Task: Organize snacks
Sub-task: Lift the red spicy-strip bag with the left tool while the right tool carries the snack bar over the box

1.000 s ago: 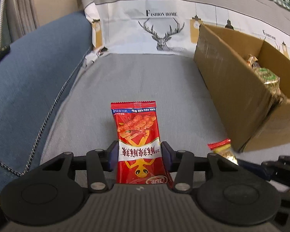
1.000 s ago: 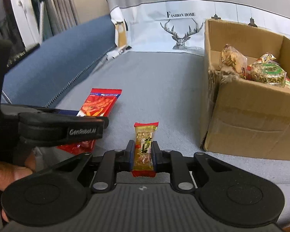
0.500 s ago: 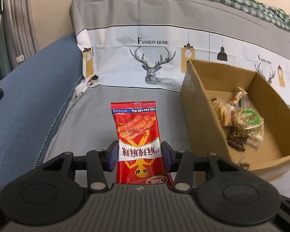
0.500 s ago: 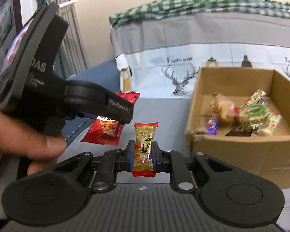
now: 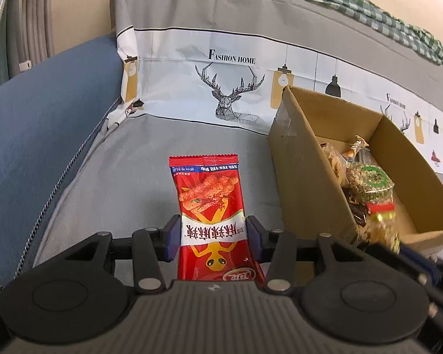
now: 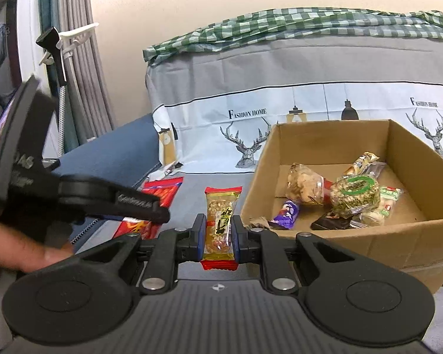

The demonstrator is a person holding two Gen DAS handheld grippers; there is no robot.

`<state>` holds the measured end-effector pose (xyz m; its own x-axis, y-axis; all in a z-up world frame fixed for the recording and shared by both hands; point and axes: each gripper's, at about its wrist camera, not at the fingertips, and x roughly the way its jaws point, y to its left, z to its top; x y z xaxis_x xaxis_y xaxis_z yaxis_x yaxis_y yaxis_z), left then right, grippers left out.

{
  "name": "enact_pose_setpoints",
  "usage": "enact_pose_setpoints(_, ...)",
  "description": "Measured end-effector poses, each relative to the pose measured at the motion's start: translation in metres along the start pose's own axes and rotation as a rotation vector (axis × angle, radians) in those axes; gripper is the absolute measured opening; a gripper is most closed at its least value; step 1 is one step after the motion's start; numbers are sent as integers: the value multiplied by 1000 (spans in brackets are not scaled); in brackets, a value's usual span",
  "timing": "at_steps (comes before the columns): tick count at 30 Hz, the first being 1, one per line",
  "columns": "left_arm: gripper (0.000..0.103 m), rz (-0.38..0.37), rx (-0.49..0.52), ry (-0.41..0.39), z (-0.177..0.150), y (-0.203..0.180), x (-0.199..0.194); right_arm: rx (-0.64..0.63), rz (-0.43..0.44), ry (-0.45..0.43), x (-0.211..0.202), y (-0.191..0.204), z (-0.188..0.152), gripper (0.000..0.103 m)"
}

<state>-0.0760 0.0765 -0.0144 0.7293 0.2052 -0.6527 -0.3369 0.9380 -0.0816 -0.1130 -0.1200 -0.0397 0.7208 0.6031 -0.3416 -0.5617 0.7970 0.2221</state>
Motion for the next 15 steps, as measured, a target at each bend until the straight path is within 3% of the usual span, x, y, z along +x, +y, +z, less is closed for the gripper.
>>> enact_pose_setpoints(8,51,-121,41,-84,-30,16,-21,-23,-22,-63,-16,12,19,18)
enact_pose_setpoints(15,51,-186,70,-88,-43,18,-30,-25,-98,-147,-44,-14,54,18)
